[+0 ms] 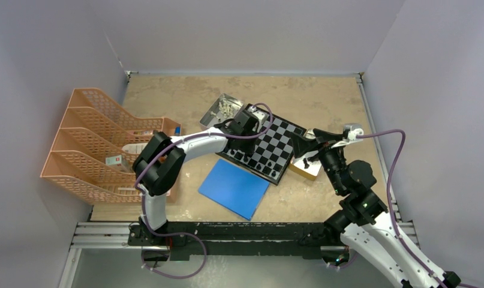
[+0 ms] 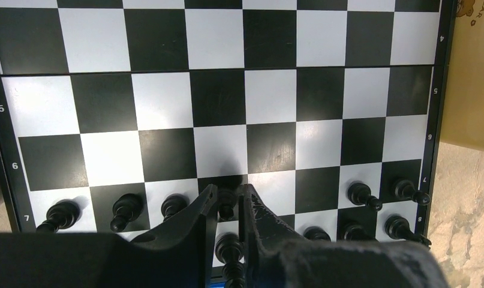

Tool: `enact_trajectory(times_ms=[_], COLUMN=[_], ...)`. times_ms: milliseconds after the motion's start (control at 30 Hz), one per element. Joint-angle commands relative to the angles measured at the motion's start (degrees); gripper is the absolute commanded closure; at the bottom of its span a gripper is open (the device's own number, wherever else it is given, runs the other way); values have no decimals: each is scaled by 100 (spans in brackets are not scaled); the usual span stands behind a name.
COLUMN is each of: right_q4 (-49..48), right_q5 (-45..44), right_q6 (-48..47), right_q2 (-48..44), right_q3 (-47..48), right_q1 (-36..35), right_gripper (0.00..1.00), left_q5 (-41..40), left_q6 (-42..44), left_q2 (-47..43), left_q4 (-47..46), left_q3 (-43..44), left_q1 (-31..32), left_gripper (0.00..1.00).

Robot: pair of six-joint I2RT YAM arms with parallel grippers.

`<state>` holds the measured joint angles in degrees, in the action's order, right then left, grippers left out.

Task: Set up the chess pieces on the board
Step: Place the chess piece on the chessboard.

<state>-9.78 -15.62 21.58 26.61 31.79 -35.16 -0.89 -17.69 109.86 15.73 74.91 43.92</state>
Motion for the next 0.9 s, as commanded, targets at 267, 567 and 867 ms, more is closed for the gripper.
enact_trajectory(times_ms=[267, 567, 867], right_q4=[-217, 316, 478], right_q5=[-188, -1502, -2080], right_q6=[189, 1623, 2163], right_q2=[318, 1080, 2419], right_q3=[64, 221, 560], right_q1=[-13, -9, 4], right_gripper=[1, 1, 2], left_q5=[390, 1433, 1425], left_q6=[-107, -486, -506], left_q2=[-248, -1473, -3033], left_q4=[132, -26, 658], left_q3=[724, 340, -355], left_q1=[-106, -906, -1065], left_gripper=[71, 51, 29])
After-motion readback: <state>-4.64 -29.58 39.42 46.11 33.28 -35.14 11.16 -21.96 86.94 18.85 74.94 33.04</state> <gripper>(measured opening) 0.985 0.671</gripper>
